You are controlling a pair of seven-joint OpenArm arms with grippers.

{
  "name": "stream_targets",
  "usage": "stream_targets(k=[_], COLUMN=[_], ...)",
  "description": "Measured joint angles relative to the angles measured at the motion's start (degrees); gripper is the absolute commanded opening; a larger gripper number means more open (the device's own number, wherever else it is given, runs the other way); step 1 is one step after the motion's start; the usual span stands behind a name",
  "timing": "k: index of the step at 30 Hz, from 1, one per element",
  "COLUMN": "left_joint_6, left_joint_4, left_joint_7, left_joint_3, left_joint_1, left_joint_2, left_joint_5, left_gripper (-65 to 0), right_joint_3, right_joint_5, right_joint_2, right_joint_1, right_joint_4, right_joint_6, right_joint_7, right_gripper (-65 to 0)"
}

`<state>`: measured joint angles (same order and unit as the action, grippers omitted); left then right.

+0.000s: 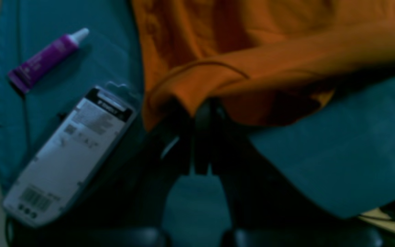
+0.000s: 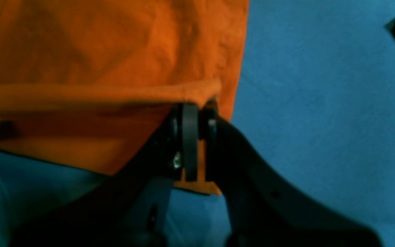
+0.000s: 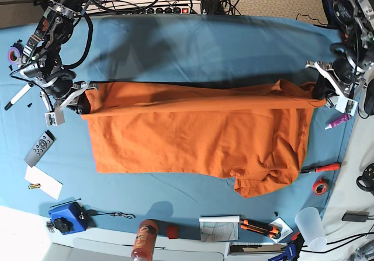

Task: Layout the t-shirt on the table in an organized manner, then fold the t-shirt properly
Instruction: 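Lower the held edge onto the shirt body with both grippers, folding it over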

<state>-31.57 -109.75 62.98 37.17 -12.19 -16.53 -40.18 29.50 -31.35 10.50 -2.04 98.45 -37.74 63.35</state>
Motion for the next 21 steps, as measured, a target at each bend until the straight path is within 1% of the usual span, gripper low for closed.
stream_targets(k=[3, 4, 6, 9, 10, 11, 15, 17, 18, 19, 20, 21], left_joint_6=[0.0, 0.0, 0.2, 2.8, 3.6, 3.5, 3.5, 3.5, 4.7, 6.7, 7.9, 8.0], left_joint_4=[3.0, 3.8, 4.1, 4.1, 4.1, 4.2, 8.9, 11.8, 13.0, 13.7, 14.1, 14.3], left_joint_7=[-0.1, -0.1, -1.0, -6.0, -6.8, -7.3, -7.7, -9.1, -10.2, -10.5, -10.6, -10.6], left_joint_3=[-2.7, -4.2, -7.0, -10.5, -11.5, -12.6, -16.8, -18.5, -19.1, -19.4, -19.5, -19.5], left_joint_1=[2.3, 3.1, 4.5, 6.4, 7.0, 7.5, 10.6, 12.0, 12.7, 13.4, 14.1, 14.7], left_joint_2=[0.0, 0.0, 0.0, 0.0, 0.0, 0.0, -0.1, -0.1, 0.0, 0.0, 0.0, 0.0], left_joint_5=[0.5, 1.9, 5.3, 12.3, 14.6, 16.7, 18.4, 20.5, 21.1, 21.6, 21.6, 21.6], left_gripper=[-65.0, -65.0, -65.0, -65.0, -65.0, -65.0, -65.0, -65.0, -65.0, -65.0, -65.0, -65.0], right_joint_3=[0.0, 0.0, 0.0, 0.0, 0.0, 0.0, 0.0, 0.0, 0.0, 0.0, 0.0, 0.1], right_joint_5=[0.0, 0.0, 0.0, 0.3, 1.0, 1.5, 2.6, 2.7, 2.7, 2.7, 2.7, 2.6], right_joint_2=[0.0, 0.0, 0.0, 0.0, 0.0, 0.0, 0.0, 0.0, 0.0, 0.0, 0.0, 0.0], right_joint_1=[0.0, 0.0, 0.0, 0.0, 0.0, 0.0, 1.0, 2.7, 3.7, 4.9, 6.1, 7.3], right_joint_4=[0.0, 0.0, 0.0, 0.0, 0.0, 0.0, -1.0, -3.3, -4.7, -6.4, -8.5, -10.7], right_joint_6=[0.0, 0.0, 0.0, 0.0, 0.0, 0.0, 0.0, 0.0, 0.0, 0.0, 0.0, 0.0], right_joint_7=[-0.3, -0.4, -0.4, -1.7, -2.4, -3.2, -4.9, -5.0, -5.0, -5.2, -5.4, -5.4], right_gripper=[-65.0, -65.0, -65.0, -65.0, -65.0, -65.0, -65.0, -65.0, -65.0, -65.0, -65.0, -65.0])
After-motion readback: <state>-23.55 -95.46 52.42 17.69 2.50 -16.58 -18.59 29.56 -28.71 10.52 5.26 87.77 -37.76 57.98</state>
